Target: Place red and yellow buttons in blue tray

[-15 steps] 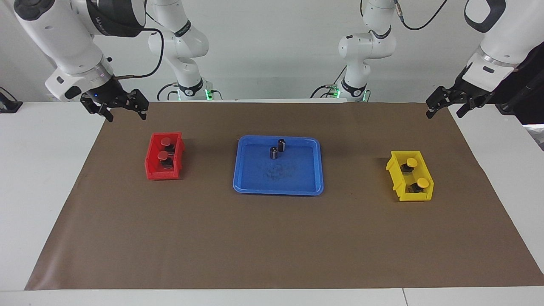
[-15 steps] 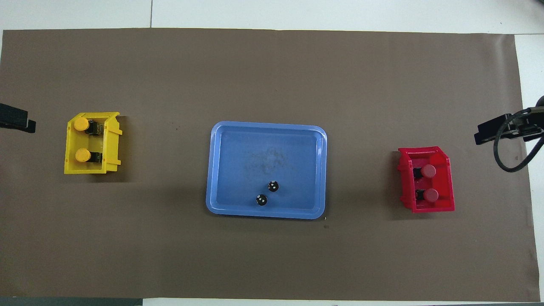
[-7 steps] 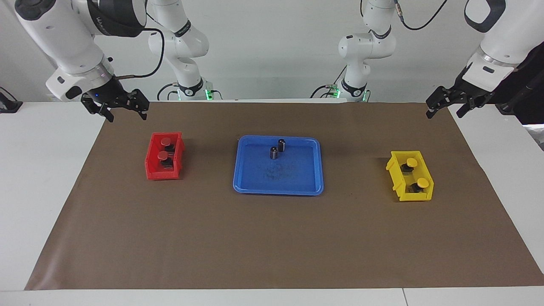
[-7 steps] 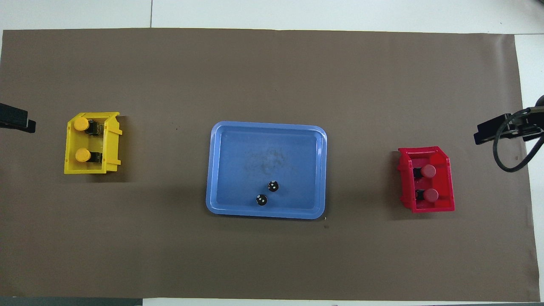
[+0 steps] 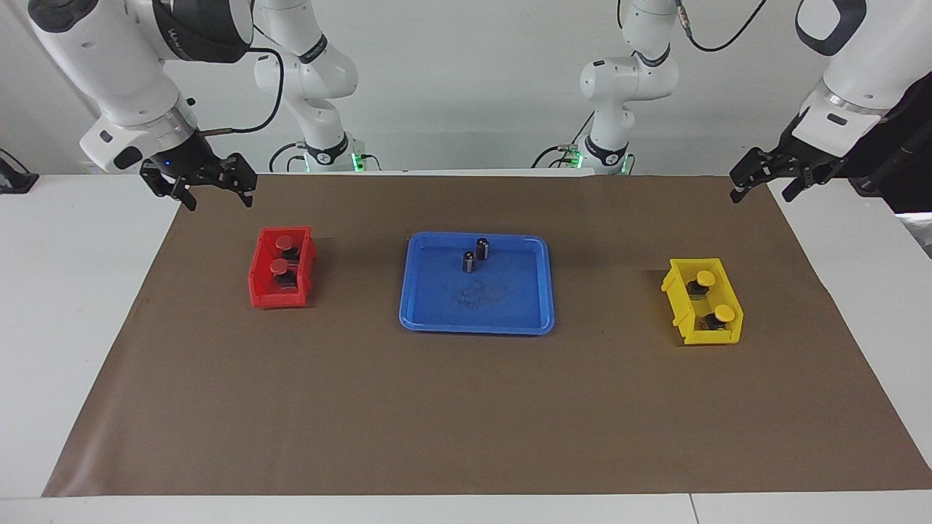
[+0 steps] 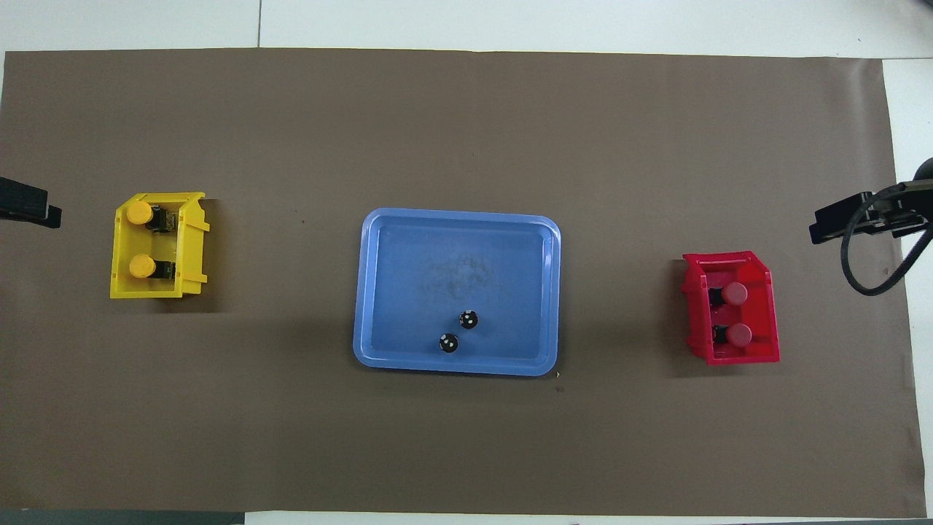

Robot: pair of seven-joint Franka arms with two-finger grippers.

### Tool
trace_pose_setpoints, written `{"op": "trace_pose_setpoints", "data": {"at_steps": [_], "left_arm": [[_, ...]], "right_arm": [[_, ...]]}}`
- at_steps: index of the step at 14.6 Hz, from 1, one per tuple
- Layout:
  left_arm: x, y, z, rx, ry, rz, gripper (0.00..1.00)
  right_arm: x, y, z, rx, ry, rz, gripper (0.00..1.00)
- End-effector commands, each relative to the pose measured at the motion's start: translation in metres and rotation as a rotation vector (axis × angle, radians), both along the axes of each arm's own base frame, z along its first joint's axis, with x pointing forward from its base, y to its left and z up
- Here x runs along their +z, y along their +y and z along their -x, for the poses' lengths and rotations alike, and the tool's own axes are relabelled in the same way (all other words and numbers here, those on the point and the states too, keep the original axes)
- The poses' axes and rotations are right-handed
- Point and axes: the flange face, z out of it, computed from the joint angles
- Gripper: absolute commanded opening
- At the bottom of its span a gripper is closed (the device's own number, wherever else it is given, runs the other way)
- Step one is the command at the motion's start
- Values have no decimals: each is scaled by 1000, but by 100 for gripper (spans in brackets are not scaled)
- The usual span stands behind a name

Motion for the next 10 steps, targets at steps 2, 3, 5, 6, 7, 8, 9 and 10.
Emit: {"op": "trace_pose_setpoints", "data": {"at_steps": [2,3,5,6,7,8,9,10], "left_arm": [[0,1,5,-4,9,-7,100],[0,1,6,-4,8,-7,100],[0,1,6,-3,9,-7,100],[0,1,5,-4,9,-7,100],[0,1,5,-3,10,-7,100],[0,1,5,-3,10,-7,100],[0,1,6,-3,8,-7,100],[0,1,6,-3,8,-7,100]], "right_arm": [[-19,14,-1,10,-21,-7,78],[-29,13,-3,9,-21,-8,77],[-64,14,-8,13,-17,-8,77],[-85,12,-8,11,-17,-8,77],[-105,10,-6,6,-18,-10,75],[-125,10,-4,6,-17,-10,74],[-143,11,-1,7,-24,-10,74],[-164,10,5,7,-28,-9,74]]}}
